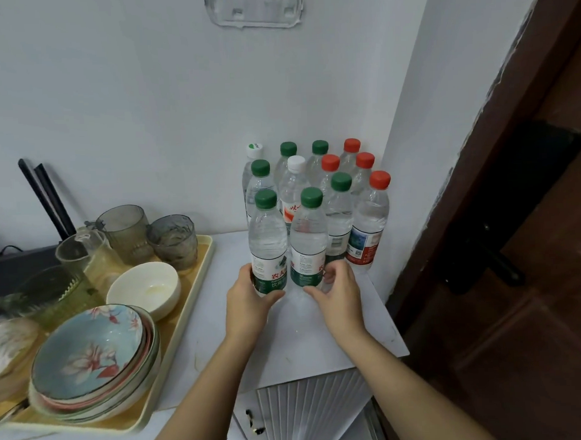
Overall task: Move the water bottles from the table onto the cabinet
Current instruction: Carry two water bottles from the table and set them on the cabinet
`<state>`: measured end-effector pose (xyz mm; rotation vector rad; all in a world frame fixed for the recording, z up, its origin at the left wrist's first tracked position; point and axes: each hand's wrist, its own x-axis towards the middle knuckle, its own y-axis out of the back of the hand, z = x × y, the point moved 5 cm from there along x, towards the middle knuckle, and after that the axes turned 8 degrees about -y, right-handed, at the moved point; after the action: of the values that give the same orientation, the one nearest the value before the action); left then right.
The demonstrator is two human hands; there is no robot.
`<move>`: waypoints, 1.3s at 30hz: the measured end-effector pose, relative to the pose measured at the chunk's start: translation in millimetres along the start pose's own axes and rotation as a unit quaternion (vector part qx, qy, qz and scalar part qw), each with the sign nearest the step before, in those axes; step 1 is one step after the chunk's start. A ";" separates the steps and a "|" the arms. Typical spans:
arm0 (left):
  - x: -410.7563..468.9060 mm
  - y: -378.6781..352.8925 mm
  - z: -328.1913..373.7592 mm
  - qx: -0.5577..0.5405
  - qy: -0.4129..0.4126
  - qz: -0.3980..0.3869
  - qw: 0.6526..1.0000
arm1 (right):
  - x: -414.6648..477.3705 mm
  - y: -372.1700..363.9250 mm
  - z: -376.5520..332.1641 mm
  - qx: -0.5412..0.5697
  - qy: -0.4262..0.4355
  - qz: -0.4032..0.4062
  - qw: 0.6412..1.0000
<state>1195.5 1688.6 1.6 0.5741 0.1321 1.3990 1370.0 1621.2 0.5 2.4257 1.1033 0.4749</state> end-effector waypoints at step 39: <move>31.9 -20.1 16.2 -0.091 0.008 0.027 0.995 | 47.3 15.2 25.7 0.094 -0.107 0.097 0.985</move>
<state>1226.1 1712.9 14.1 0.4180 0.0025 1.4501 1421.1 1642.5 -7.3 2.6898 0.8594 0.1674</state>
